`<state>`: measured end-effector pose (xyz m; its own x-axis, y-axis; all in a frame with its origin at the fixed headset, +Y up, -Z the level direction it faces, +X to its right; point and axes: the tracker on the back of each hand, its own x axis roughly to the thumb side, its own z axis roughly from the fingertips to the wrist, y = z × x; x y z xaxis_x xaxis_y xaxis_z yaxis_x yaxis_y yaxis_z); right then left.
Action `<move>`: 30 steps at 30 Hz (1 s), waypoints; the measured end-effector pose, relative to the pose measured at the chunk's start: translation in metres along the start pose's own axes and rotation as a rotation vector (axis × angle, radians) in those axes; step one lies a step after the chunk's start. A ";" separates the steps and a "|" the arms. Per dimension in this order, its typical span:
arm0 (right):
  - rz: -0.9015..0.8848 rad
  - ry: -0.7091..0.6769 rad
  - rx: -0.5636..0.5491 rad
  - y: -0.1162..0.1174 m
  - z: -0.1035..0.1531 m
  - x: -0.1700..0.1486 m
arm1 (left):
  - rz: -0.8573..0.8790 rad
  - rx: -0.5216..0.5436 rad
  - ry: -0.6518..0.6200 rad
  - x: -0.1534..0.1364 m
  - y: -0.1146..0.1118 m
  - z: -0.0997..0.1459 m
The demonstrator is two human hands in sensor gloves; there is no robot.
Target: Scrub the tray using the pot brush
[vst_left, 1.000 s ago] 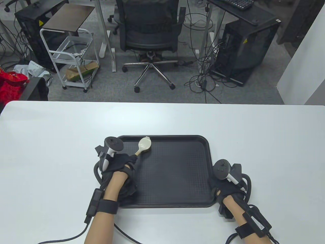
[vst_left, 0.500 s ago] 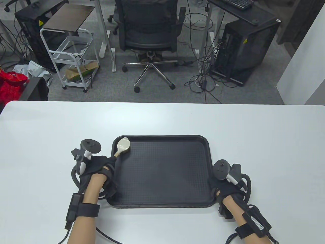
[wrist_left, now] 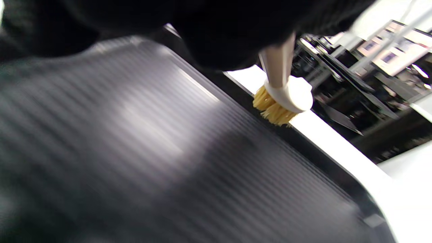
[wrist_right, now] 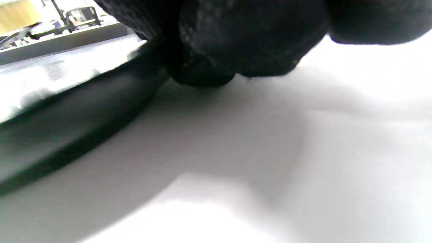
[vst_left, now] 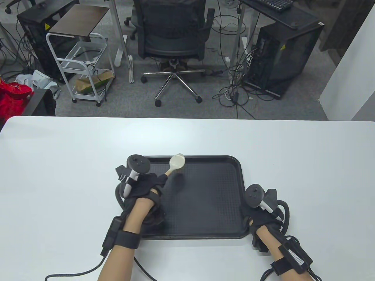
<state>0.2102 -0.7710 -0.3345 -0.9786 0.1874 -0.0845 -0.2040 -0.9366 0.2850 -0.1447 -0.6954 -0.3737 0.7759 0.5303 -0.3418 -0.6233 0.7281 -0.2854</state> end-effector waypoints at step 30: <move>0.005 -0.001 -0.003 0.000 0.001 0.001 | -0.165 -0.070 -0.080 0.095 -0.105 -0.002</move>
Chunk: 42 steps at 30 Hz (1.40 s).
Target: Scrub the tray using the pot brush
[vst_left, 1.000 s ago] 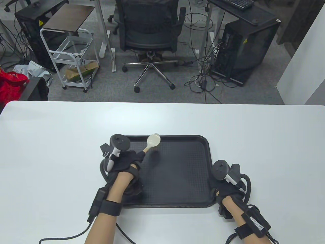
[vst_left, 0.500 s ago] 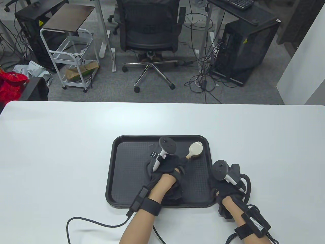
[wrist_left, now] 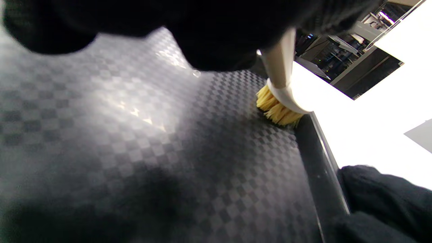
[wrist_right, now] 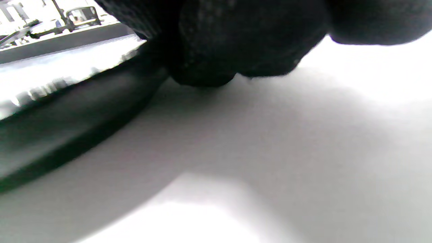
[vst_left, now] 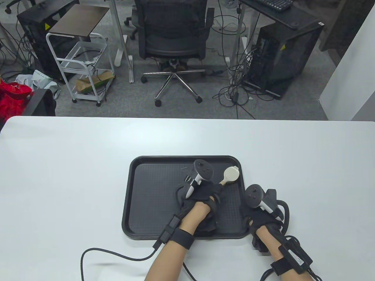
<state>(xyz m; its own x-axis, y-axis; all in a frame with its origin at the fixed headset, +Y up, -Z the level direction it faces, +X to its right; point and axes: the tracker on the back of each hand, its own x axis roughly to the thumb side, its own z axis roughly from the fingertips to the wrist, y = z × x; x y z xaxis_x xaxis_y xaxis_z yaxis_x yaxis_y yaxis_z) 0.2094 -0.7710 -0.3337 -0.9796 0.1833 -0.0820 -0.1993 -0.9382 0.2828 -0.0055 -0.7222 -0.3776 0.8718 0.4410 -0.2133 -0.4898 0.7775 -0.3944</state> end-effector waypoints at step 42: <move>-0.001 0.002 0.003 0.000 0.000 0.000 | -0.012 -0.008 0.337 -0.149 0.105 0.030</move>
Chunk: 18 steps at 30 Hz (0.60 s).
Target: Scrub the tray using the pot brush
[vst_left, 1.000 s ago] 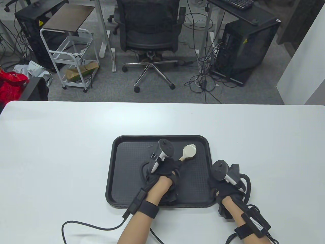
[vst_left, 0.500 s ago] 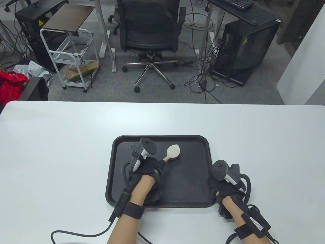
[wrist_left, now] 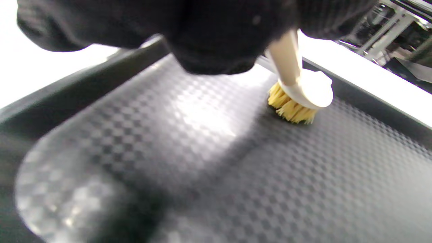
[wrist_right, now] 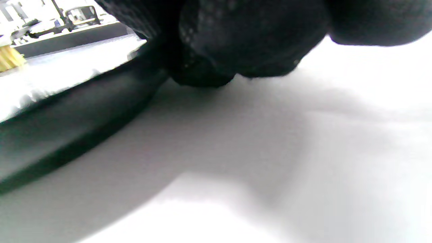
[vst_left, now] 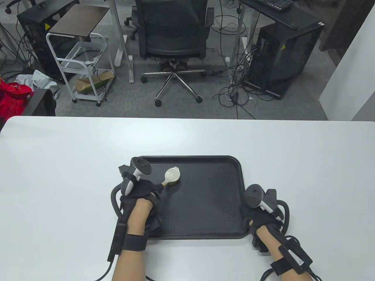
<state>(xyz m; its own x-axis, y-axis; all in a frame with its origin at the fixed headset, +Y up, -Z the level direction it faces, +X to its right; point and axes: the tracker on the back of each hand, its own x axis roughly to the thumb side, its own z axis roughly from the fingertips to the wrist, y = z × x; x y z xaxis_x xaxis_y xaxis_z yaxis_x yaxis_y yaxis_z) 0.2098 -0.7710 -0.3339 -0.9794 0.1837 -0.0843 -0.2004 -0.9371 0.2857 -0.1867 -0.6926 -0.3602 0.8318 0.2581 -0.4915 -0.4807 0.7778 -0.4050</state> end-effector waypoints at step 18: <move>0.010 0.005 -0.007 0.000 0.000 0.000 | 0.245 0.088 0.088 -0.084 0.040 0.001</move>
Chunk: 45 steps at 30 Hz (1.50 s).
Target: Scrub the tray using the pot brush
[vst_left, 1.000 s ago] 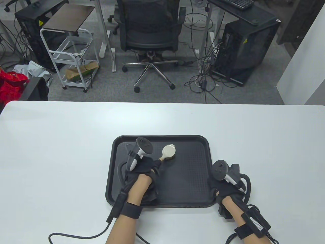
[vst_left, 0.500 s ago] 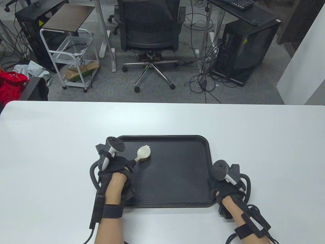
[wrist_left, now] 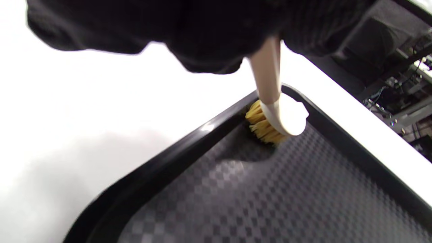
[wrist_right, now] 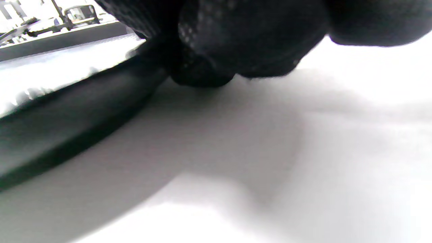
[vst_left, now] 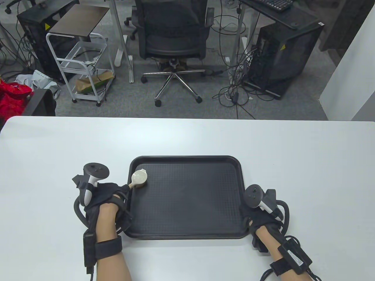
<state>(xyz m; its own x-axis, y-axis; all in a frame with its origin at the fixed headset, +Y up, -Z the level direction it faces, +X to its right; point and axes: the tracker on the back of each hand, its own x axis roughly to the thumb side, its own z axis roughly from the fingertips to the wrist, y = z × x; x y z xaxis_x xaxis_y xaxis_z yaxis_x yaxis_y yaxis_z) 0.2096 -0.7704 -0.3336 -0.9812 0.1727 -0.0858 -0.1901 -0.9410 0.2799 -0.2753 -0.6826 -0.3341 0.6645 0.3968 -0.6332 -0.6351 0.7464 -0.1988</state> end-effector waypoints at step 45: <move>0.001 0.008 -0.008 0.000 0.001 0.000 | -0.194 -0.203 -0.556 0.145 -0.174 0.056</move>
<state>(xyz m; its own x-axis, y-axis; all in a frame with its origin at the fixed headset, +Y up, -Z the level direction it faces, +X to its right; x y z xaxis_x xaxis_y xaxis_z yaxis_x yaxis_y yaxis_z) 0.2096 -0.7703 -0.3325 -0.9812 0.1691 -0.0930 -0.1884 -0.9435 0.2726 -0.0463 -0.7253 -0.3493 0.8462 0.5238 -0.0978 -0.5081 0.7379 -0.4443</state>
